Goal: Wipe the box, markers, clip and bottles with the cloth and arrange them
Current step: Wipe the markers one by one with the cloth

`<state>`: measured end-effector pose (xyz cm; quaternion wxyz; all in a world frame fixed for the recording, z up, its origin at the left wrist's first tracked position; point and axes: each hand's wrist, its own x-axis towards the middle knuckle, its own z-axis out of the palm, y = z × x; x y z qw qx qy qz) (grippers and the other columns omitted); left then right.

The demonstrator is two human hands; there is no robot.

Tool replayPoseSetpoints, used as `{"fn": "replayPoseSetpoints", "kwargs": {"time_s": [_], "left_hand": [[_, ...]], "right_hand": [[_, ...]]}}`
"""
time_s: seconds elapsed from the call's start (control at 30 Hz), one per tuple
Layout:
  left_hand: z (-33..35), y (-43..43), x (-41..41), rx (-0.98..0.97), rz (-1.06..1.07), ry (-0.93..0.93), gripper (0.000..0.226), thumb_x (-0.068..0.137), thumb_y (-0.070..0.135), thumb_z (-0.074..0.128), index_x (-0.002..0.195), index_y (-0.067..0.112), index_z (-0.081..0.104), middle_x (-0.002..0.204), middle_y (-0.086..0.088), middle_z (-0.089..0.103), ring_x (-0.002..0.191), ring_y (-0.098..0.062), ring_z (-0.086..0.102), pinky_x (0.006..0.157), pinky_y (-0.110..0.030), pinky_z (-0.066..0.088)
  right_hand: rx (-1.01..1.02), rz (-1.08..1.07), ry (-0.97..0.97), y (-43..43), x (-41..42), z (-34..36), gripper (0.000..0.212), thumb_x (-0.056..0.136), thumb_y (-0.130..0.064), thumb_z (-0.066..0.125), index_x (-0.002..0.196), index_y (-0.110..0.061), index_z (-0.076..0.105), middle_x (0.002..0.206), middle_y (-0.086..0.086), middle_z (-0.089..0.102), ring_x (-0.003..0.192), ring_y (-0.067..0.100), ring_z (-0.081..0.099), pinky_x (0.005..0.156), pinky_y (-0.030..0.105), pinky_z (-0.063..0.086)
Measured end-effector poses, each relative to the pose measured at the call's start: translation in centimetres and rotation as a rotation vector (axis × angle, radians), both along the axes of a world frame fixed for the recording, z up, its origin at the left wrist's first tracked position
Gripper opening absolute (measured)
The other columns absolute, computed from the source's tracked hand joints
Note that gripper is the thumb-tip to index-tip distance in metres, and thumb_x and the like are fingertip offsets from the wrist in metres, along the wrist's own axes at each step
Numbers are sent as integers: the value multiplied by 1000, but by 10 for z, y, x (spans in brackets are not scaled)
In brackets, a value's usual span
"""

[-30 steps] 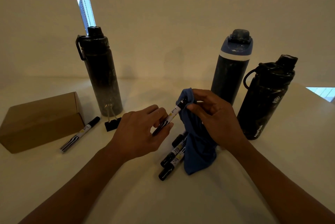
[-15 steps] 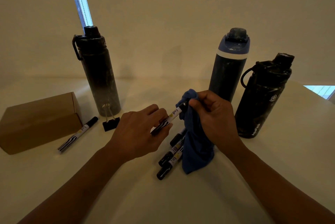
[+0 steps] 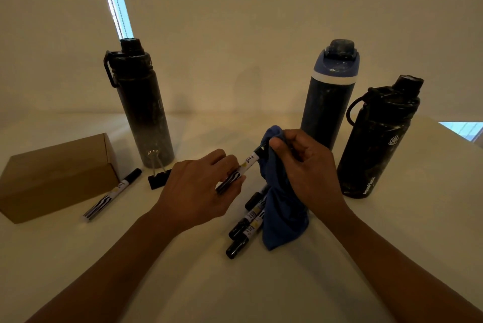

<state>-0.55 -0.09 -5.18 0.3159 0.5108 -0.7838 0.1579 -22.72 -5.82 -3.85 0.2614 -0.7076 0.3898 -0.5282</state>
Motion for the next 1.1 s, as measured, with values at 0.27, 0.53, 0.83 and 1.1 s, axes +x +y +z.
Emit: {"fn": "replayPoseSetpoints", "kwargs": {"time_s": [0.27,0.53,0.83,1.1], "left_hand": [[1,-1,6,-17,53,-10,25,99,48,57,95,23,62,81,11,51,50,-11,46,44,-32,48],[2,0,4,-13,48,-59,23,97,46,61,100,24,62,84,12,53,49,-8,45,44,-24,44],[3,1,5,-7,76,-148,23,94,43,70,102,24,60,85,9,54,47,-9,43,44,-21,36],[5,3,2,-35,77,-150,22,93,40,72,102,22,64,85,7,57,47,-8,44,44,-22,37]], "right_hand": [[38,47,-16,4,3,1,21,103,-35,58,116,-24,69,97,-19,72,95,2,70,77,17,56],[58,53,-77,3,2,-2,19,101,-25,65,119,-24,70,105,-15,74,102,6,72,89,33,61],[128,144,-79,4,1,-2,36,88,-28,80,123,-24,70,110,-11,76,101,8,74,84,33,62],[57,48,-48,0,-2,-1,20,100,-27,65,118,-23,73,104,-17,75,99,-1,70,84,17,57]]}}
